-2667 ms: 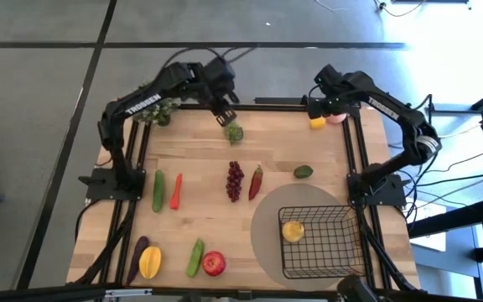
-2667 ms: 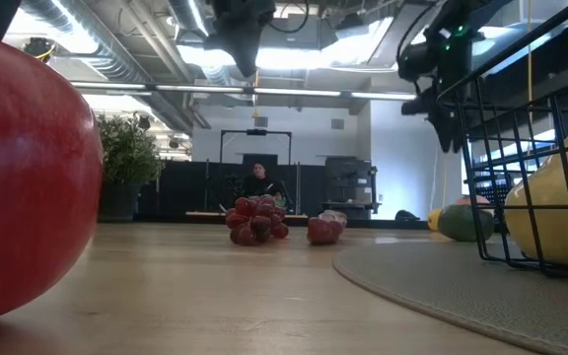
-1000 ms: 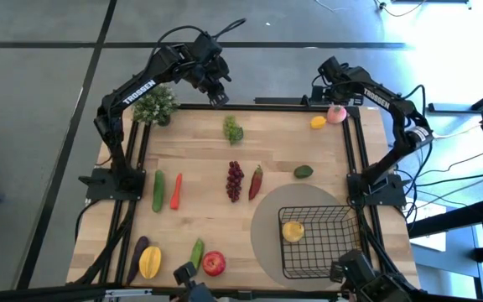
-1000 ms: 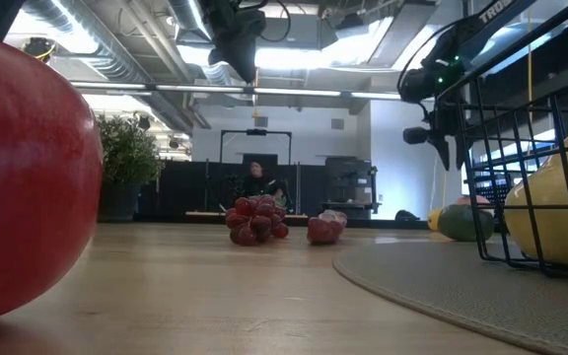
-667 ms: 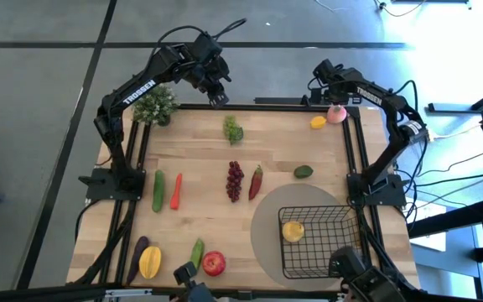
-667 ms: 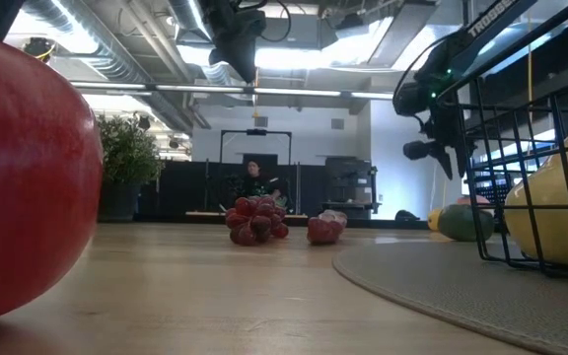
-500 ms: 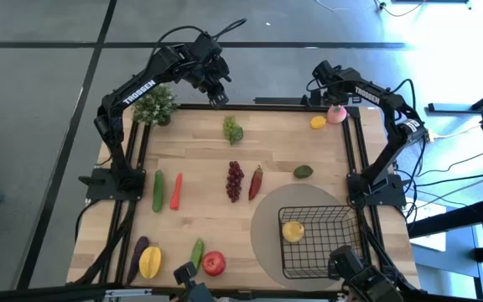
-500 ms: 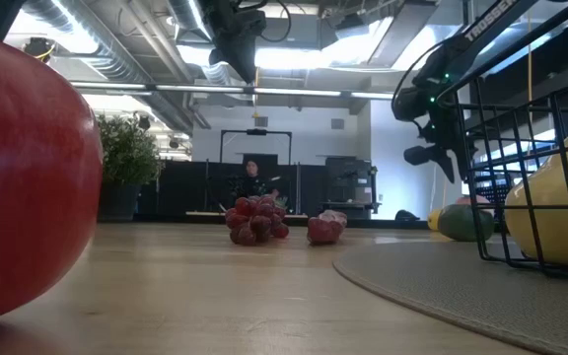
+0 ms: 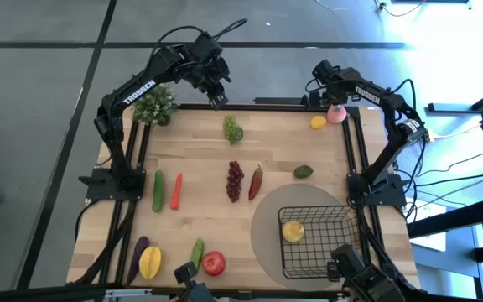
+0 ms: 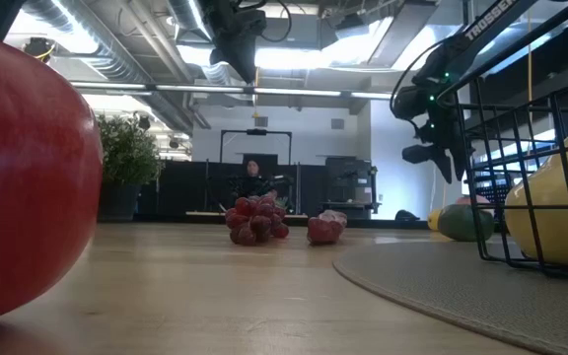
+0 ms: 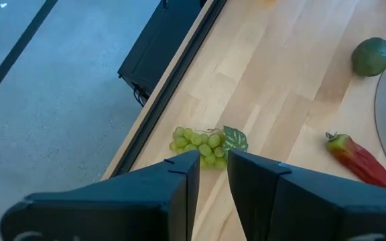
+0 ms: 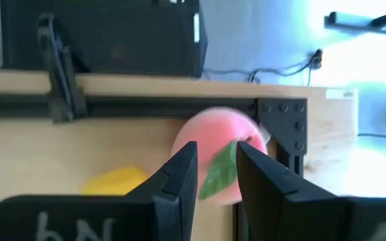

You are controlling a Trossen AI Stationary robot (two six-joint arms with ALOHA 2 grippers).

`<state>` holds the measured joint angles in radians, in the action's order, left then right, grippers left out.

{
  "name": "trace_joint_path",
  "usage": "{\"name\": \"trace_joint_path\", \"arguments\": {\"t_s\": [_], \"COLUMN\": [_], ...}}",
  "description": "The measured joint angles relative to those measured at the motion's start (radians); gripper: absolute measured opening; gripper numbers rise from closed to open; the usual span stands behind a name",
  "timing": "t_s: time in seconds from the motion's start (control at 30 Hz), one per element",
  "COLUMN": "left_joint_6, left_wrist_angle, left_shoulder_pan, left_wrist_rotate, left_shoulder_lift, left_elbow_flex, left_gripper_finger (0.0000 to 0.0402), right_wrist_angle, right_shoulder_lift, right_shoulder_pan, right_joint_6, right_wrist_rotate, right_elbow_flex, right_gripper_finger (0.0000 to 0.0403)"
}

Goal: Build produce basket
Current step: Put the peach into the wire basket

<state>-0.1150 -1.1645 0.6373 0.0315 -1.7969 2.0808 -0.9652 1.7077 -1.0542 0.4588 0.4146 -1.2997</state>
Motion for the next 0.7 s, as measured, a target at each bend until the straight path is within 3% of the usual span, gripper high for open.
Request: {"name": "trace_joint_path", "arguments": {"t_s": [0.17,0.53,0.7], "left_joint_6": [0.0,0.0,0.0], "left_wrist_angle": [0.003,0.006,0.007], "left_shoulder_pan": [0.0,0.0,0.0], "left_wrist_rotate": [0.0,0.0,0.0], "left_shoulder_lift": [0.0,0.0,0.0], "left_elbow_flex": [0.0,0.0,0.0], "left_gripper_finger": [0.0067,0.0067,0.0067], "right_wrist_angle": [-0.145,-0.096,-0.074], "right_shoulder_lift": [-0.001,0.005,0.005], "right_shoulder_pan": [0.0,-0.003,-0.021], "right_joint_6": [0.091,0.166,0.294], "right_wrist_rotate": [-0.029,0.029,-0.039], "right_elbow_flex": [-0.068,-0.083,-0.083], "right_gripper_finger": [0.0096,0.0096,0.0096]}}
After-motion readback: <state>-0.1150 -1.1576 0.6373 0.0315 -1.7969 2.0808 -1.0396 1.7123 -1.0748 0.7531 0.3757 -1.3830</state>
